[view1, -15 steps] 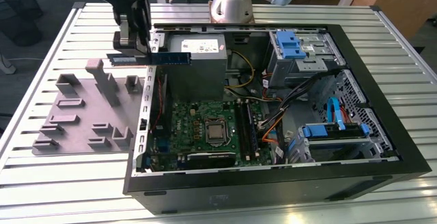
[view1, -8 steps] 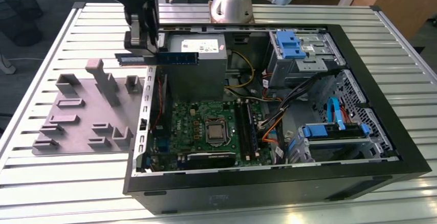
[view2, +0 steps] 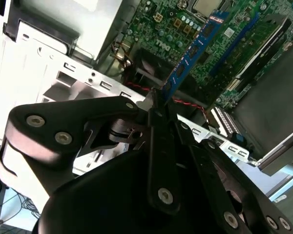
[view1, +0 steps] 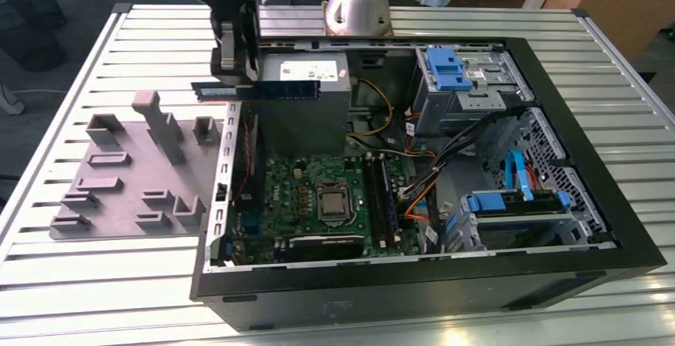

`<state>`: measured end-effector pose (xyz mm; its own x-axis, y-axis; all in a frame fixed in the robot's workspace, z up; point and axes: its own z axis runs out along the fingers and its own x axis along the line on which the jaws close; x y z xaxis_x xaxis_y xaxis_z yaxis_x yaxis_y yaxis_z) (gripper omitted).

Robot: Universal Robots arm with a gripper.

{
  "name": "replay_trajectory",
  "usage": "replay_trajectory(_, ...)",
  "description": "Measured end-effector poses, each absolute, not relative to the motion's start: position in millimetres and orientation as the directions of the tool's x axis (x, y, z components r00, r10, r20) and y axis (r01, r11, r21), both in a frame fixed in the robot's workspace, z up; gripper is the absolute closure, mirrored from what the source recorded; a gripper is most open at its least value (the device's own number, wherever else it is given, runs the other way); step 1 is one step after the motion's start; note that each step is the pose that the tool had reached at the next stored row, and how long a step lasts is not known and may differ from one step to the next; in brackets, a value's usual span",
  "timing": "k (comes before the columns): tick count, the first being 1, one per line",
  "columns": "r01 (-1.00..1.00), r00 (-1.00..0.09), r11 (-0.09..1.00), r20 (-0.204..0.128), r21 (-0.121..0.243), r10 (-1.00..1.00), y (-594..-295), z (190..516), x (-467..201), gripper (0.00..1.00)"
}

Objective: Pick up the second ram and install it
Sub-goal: 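Pick up the second ram and move it above second insertion slot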

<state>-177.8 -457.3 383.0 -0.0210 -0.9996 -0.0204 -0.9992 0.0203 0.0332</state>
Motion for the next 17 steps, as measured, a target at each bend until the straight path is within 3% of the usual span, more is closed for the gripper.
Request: replay_trajectory(17,-0.999,-0.021,0.02,-0.02,0.033,-1.0,-457.3,383.1,-149.3,0.86)
